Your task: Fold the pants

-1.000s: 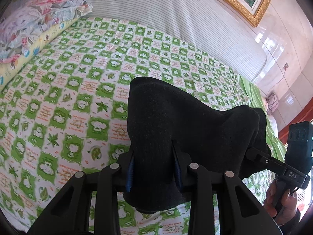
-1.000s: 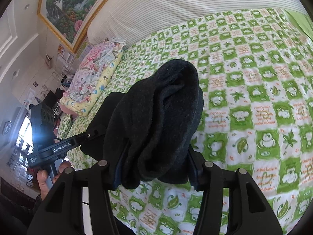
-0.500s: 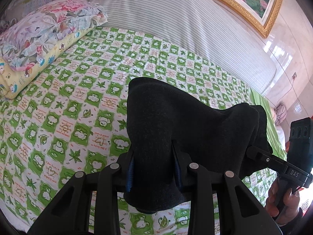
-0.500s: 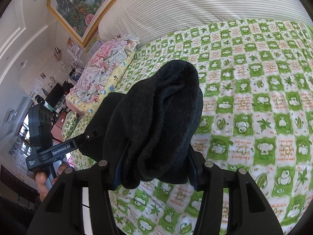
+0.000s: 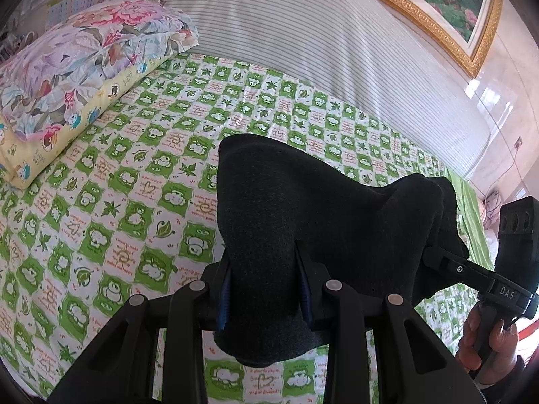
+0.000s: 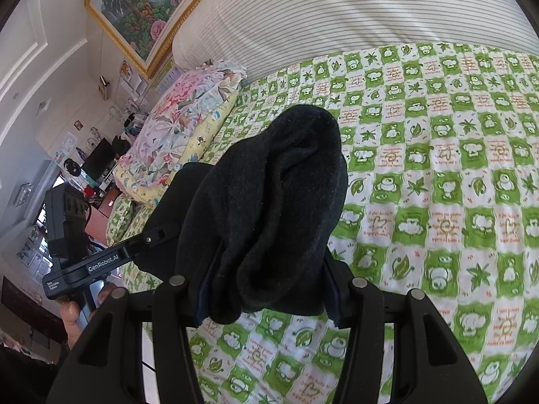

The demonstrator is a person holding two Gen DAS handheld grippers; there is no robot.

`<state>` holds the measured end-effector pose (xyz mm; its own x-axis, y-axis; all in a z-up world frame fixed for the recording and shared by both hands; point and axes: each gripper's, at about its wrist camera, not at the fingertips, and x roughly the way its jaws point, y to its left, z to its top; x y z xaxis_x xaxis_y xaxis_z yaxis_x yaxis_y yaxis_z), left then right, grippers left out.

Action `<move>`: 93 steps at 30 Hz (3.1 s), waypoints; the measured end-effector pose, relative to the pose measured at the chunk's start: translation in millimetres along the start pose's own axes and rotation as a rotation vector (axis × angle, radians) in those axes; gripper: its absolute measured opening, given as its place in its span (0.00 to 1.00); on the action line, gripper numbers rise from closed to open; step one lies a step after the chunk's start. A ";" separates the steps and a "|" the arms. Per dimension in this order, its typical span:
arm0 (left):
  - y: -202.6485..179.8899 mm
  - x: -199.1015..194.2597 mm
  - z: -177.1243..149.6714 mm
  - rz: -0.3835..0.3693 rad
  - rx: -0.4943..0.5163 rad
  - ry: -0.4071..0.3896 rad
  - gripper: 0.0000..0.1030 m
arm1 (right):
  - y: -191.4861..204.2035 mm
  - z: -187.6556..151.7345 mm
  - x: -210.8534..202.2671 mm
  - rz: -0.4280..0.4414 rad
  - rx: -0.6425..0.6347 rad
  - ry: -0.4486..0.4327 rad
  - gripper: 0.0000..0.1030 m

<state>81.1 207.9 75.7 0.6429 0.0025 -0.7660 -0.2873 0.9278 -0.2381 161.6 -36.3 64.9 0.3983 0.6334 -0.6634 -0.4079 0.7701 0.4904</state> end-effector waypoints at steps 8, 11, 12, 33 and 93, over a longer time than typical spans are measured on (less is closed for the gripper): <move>3.1 21.7 15.3 0.017 -0.001 0.011 0.31 | -10.9 22.0 20.8 -0.002 -0.009 0.023 0.53; 1.7 28.6 21.0 0.028 0.007 0.009 0.31 | -16.3 28.6 27.2 -0.004 -0.007 0.029 0.53; 1.5 31.0 22.8 0.030 0.009 0.009 0.31 | -18.4 30.9 29.7 -0.003 -0.006 0.030 0.53; 17.6 61.8 26.6 0.046 -0.010 0.040 0.31 | -38.9 49.9 65.9 -0.005 -0.007 0.086 0.53; 18.3 70.0 1.8 0.183 0.095 0.050 0.71 | -64.3 45.7 72.5 -0.145 -0.040 0.095 0.88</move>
<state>122.1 225.8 18.8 0.5497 0.1579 -0.8203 -0.3260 0.9447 -0.0366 254.3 -36.4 11.1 0.3766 0.5043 -0.7771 -0.3844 0.8483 0.3642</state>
